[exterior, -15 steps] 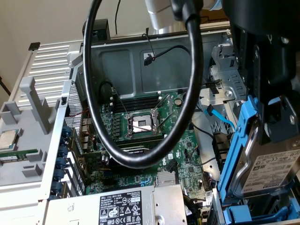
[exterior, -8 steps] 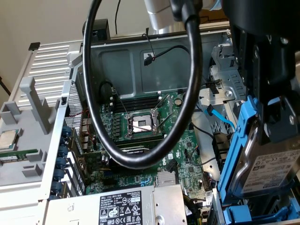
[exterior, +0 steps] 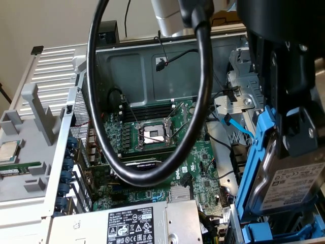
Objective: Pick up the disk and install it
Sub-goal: 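Insert the disk into the insertion slot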
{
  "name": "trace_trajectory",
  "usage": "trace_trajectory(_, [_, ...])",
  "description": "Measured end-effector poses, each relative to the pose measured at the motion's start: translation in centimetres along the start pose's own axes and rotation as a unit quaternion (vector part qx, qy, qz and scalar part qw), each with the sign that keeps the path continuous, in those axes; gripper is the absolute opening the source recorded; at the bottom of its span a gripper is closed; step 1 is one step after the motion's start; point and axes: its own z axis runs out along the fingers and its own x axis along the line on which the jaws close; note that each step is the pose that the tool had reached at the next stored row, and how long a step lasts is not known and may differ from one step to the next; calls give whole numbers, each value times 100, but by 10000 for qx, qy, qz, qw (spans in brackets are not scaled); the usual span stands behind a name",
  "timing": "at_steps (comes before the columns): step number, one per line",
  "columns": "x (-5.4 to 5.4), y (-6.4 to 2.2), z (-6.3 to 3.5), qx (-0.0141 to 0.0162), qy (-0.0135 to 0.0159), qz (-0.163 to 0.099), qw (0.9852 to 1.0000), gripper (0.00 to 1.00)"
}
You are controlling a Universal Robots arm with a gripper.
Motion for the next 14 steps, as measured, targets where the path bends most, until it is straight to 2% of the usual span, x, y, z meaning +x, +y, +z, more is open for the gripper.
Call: trace_trajectory(14, [2, 16, 27, 2, 0, 0, 10000, 36])
